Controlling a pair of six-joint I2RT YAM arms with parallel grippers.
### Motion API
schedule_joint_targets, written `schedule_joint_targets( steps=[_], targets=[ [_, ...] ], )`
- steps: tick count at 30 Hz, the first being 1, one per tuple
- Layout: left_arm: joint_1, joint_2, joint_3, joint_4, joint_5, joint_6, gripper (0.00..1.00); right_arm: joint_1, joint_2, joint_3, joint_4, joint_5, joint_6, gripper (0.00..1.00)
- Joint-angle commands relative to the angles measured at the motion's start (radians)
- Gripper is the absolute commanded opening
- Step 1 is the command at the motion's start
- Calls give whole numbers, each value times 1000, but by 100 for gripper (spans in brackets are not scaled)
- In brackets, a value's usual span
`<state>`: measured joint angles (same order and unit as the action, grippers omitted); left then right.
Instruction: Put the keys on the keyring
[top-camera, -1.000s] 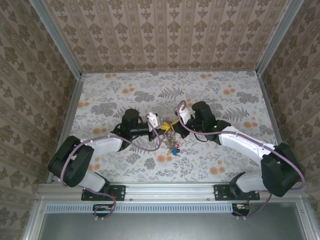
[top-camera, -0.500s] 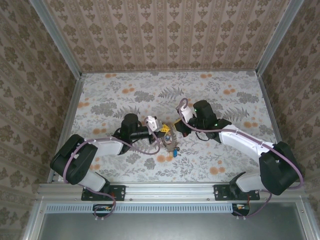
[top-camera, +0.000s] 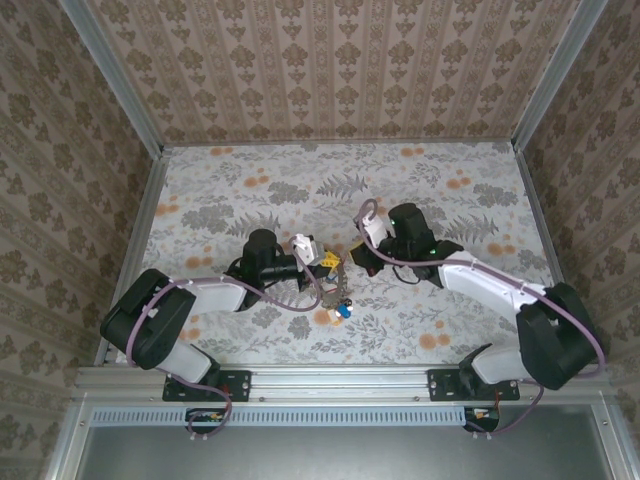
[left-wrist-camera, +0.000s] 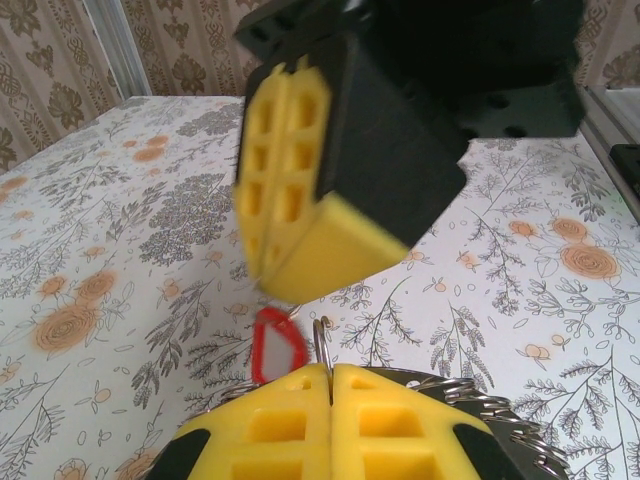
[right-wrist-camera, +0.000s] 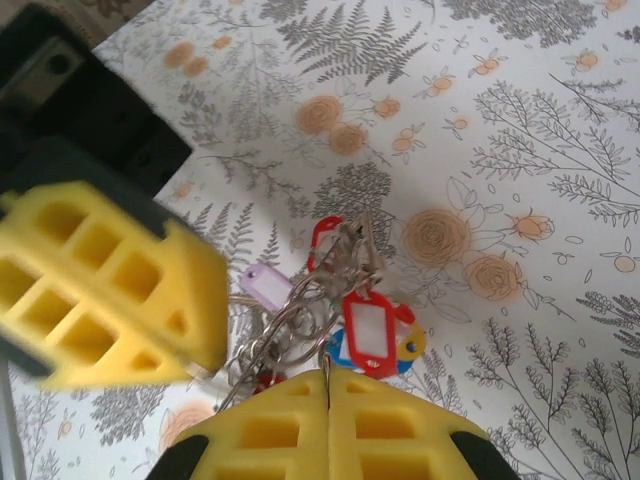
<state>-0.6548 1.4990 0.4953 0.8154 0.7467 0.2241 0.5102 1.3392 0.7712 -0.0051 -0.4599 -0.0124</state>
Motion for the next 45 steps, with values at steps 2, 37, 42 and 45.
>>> schedule_joint_targets(
  steps=[2,37,42,45],
  targets=[
    [-3,-17,-3,33,8,-24,0,-4,-93,-40,-3,-116,-99,0],
    [-2,-28,9,43,43,-40,0,-60,65,-6,106,-179,66,0],
    [-3,-25,6,47,43,-38,0,-75,100,0,123,-228,101,0],
    [-3,-24,6,52,42,-40,0,-75,135,28,74,-251,114,4]
  ],
)
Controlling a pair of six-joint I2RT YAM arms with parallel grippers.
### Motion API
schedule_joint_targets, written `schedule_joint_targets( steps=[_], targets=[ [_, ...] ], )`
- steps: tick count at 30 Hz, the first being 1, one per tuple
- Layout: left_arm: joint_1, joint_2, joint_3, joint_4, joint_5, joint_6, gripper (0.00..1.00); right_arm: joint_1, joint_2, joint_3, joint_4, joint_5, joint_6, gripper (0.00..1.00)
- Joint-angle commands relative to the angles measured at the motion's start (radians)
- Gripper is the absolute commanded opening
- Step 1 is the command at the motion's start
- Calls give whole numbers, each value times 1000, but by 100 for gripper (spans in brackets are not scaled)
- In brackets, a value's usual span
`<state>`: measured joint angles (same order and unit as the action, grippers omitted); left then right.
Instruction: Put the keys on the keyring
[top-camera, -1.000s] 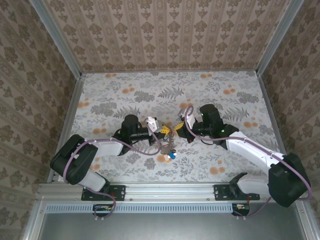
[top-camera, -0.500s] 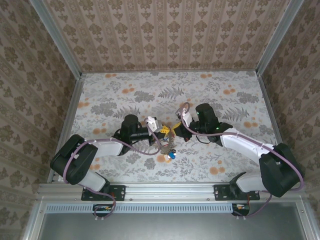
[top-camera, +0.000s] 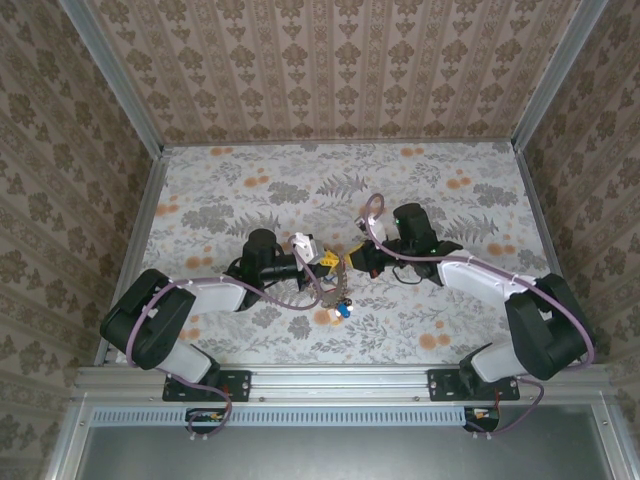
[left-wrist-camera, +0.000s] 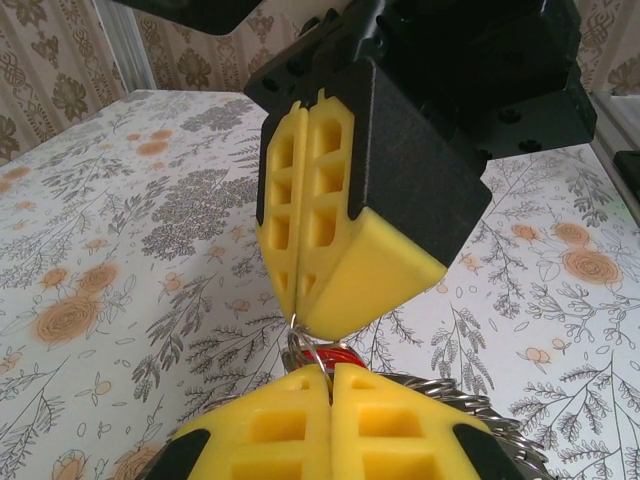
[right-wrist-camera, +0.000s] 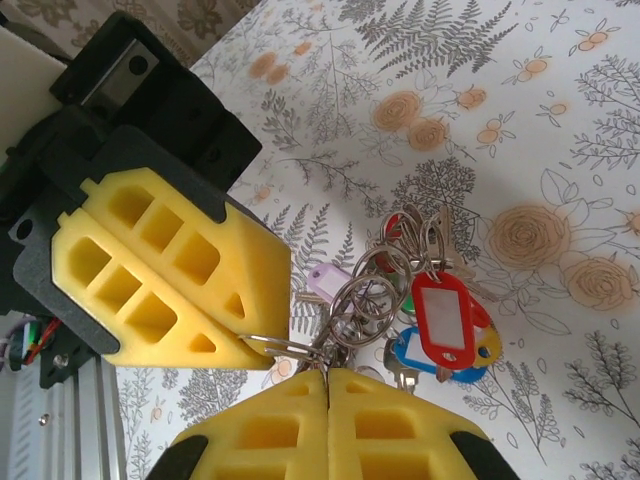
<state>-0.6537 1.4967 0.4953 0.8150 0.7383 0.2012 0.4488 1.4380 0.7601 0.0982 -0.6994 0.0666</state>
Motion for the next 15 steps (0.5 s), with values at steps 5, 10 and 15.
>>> schedule_joint_targets(
  steps=[5,10,15],
  targets=[
    [-4,-24,5,55,50,-18,0,-15,46,33,-21,8,46,13],
    [-3,-32,0,51,44,-16,0,-25,31,29,-38,36,43,22],
    [-3,-37,-1,52,42,-17,0,-28,1,23,-78,60,-2,29]
  ],
)
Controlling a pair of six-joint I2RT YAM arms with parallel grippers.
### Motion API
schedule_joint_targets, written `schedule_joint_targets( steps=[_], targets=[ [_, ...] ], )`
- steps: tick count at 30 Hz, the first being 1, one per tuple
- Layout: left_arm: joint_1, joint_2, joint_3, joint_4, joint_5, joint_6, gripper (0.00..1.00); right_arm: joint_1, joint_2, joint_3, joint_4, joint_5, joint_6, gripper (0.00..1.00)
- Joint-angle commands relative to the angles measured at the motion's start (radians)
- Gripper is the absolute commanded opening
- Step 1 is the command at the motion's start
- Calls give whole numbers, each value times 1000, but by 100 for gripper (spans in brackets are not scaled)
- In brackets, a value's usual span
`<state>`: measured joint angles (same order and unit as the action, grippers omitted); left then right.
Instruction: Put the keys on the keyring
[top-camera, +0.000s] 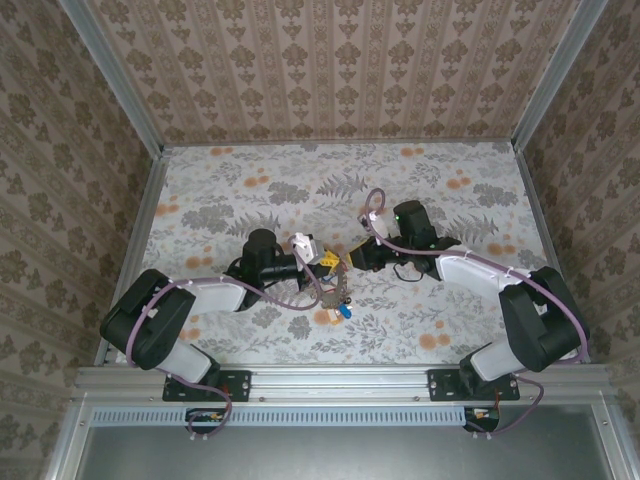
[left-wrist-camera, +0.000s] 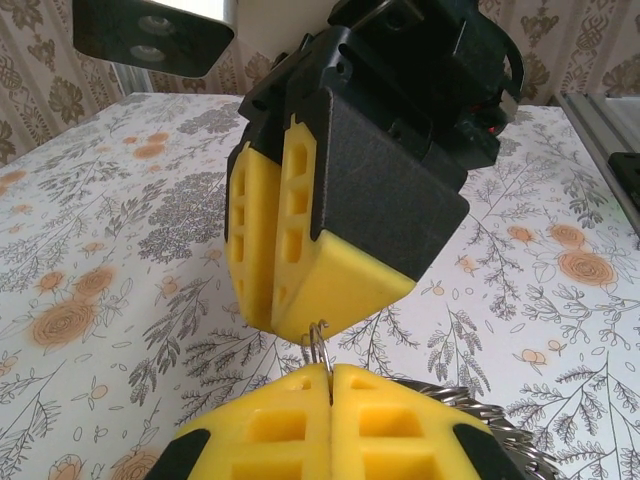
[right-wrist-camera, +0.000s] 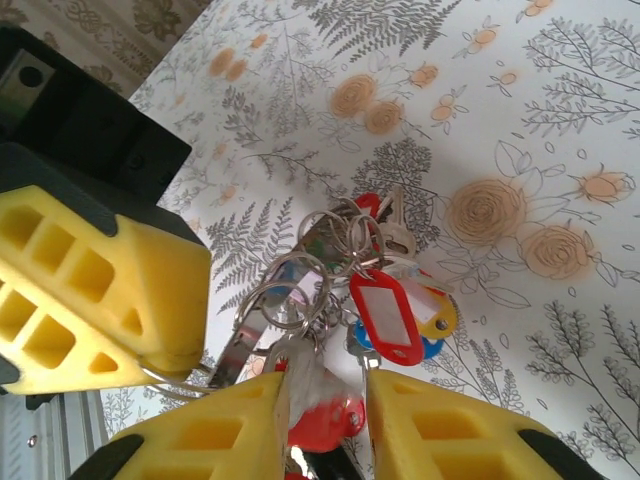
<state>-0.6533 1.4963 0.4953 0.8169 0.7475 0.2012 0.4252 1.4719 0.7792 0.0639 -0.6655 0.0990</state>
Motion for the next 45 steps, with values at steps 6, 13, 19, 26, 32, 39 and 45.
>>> schedule_joint_targets(
  steps=[6,13,19,26,32,39,45],
  targets=[
    [-3,-36,6,48,43,-22,0,-5,-119,-24,-61,20,-203,35],
    [-3,-36,14,41,66,-31,0,-5,-136,-6,-59,-95,-478,36],
    [-3,-38,20,39,78,-39,0,1,-88,51,-124,-175,-642,36],
    [-3,-42,21,37,78,-42,0,1,-24,80,-148,-224,-705,35],
    [-3,-43,20,36,78,-43,0,2,1,78,-119,-220,-702,28],
    [-3,-44,23,33,81,-42,0,3,15,80,-105,-227,-696,22],
    [-1,-48,26,20,73,-42,0,3,-4,80,-121,-222,-691,0]
  ],
)
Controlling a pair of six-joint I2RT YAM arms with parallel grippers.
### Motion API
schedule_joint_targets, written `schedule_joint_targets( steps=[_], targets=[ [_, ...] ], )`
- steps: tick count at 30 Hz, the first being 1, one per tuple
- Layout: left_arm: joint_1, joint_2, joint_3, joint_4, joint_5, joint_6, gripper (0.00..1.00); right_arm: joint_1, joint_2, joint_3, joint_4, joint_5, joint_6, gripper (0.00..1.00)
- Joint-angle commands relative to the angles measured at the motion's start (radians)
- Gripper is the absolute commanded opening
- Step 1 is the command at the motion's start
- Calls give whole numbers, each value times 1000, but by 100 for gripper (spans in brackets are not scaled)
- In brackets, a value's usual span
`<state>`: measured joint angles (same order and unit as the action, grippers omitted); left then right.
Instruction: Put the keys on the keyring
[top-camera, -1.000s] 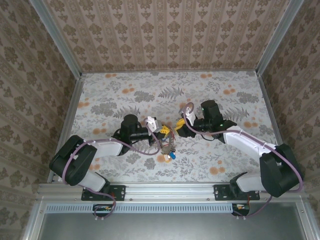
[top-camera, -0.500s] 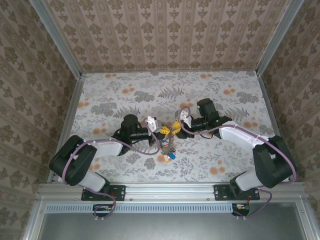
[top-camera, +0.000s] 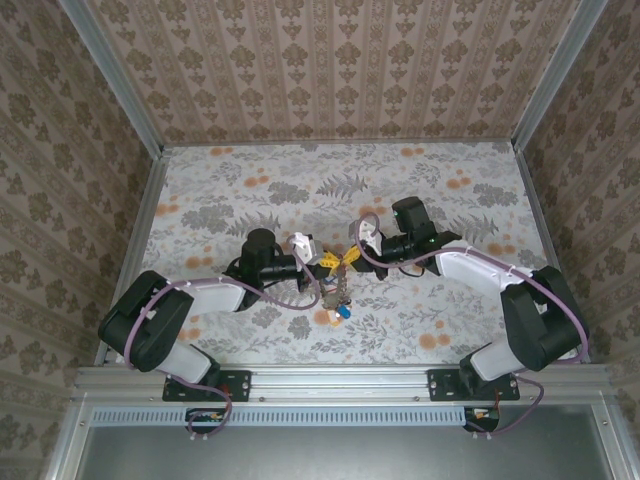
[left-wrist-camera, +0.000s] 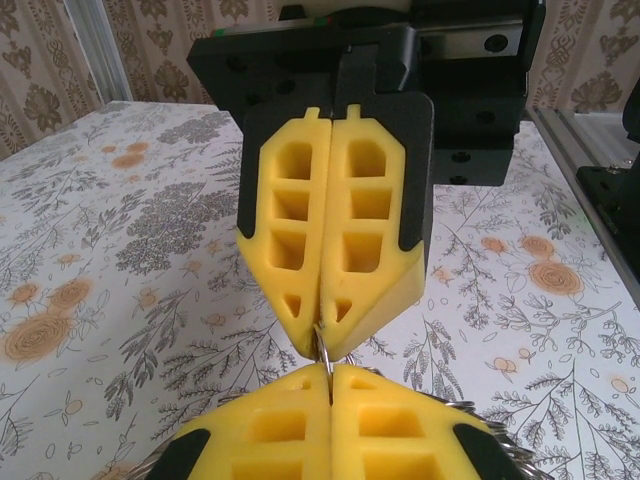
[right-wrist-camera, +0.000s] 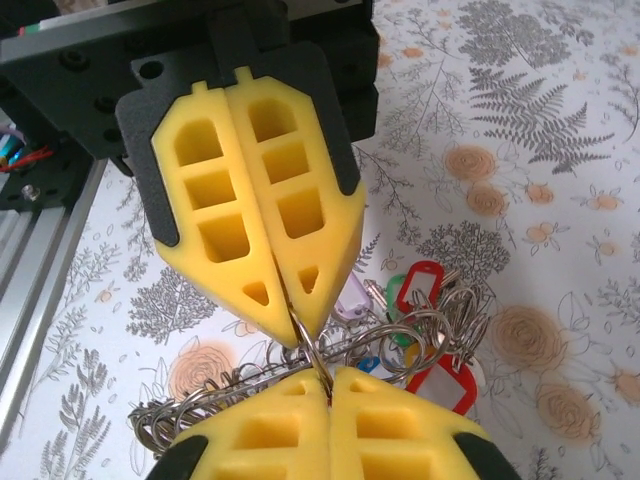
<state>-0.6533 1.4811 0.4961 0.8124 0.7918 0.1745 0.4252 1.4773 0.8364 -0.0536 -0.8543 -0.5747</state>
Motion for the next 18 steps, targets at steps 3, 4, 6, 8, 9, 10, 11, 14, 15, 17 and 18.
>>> schedule_joint_targets(
  steps=[3,4,6,8,9,10,11,14,15,17,18],
  targets=[
    [1,-41,32,-22,20,3,0,7,-50,19,-37,4,-34,0],
    [1,-46,40,-61,18,18,0,13,-65,19,-52,23,-42,0],
    [1,-60,62,-150,15,54,8,24,-80,28,-90,52,-48,0],
    [1,-71,79,-214,2,80,14,35,-124,41,-124,85,-47,0],
    [1,-75,89,-248,2,98,14,45,-133,50,-150,106,-55,0],
    [2,-81,100,-275,-2,111,15,53,-140,59,-171,126,-63,0],
    [1,-87,111,-300,-2,121,17,61,-145,70,-197,145,-63,0],
    [-2,-99,141,-367,-5,149,19,81,-163,88,-231,174,-61,0],
    [-4,-102,154,-397,-5,163,20,87,-172,87,-229,178,-60,0],
    [-8,-109,176,-439,-2,185,21,94,-180,94,-234,185,-51,0],
    [-9,-113,184,-454,4,193,20,99,-183,102,-245,193,-48,0]
  ],
)
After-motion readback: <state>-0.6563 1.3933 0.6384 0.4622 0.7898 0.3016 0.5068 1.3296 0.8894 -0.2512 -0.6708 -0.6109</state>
